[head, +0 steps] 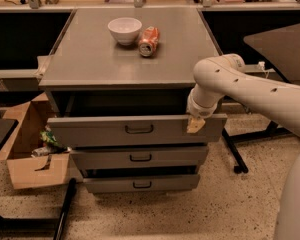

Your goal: Open top drawer

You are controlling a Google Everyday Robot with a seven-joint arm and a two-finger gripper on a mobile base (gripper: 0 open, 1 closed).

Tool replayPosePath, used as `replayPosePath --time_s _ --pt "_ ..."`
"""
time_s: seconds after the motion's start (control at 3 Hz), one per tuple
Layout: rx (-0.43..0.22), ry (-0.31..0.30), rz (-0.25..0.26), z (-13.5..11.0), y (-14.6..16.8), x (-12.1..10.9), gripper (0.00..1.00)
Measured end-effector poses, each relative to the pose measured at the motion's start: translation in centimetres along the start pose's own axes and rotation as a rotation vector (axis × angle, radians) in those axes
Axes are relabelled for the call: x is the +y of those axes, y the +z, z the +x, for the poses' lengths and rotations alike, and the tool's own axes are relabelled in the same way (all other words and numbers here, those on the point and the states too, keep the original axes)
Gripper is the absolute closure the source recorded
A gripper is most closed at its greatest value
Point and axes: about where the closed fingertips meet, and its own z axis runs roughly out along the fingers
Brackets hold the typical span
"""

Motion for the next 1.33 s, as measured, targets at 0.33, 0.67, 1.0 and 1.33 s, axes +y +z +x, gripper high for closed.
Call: replayPosePath --time_s 0.33,0.67,1.0,1.33 --pt "0.000 0.000 0.000 0.0 0.0 0.0 0.08" --pt "0.000 0.000 0.000 0.0 0.0 0.0 0.00" --pt "-0.008 -0.002 -0.010 -0.1 0.0 0.3 0.00" --pt "-0.075 -0.022 -0.098 -0.5 -0.5 2.4 0.00"
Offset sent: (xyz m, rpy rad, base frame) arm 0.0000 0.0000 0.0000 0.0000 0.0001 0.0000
